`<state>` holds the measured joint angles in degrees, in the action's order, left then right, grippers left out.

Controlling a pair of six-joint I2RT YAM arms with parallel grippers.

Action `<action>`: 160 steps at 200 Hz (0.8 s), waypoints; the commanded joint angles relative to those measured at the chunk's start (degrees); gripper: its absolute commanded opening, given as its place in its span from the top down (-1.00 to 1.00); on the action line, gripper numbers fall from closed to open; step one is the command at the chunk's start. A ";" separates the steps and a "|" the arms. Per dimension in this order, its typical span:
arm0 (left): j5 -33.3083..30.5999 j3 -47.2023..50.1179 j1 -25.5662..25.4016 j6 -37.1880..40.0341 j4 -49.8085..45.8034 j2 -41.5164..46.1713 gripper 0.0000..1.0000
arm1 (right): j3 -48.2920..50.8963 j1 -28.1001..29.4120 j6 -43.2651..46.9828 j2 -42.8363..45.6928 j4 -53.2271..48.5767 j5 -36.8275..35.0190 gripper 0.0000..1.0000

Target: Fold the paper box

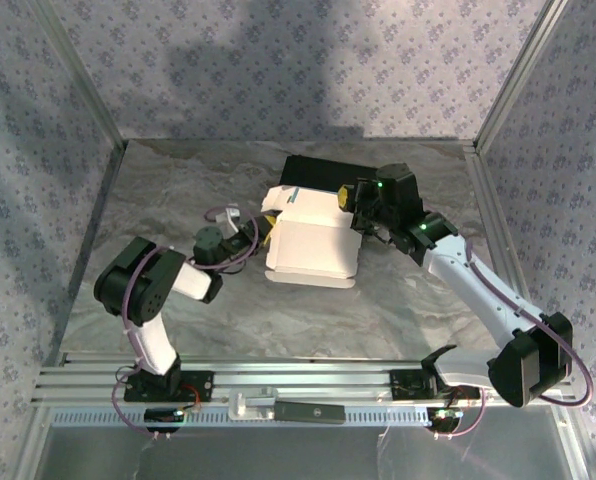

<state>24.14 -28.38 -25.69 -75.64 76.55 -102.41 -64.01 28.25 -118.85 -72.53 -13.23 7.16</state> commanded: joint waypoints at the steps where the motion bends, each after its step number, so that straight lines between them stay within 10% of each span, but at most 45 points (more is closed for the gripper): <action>1: -2.27 -0.64 -1.93 2.82 2.47 1.25 0.37 | 0.42 -0.20 -2.44 -0.15 1.05 1.34 1.00; 160: -19.66 -3.73 -10.43 25.58 -47.19 24.47 -0.14 | 1.24 3.94 0.25 0.10 -2.49 -3.56 1.00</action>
<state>6.76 -32.21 -33.82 -55.55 36.93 -85.21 -62.50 31.00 -118.96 -72.51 -11.90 4.86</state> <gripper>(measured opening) 0.534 0.052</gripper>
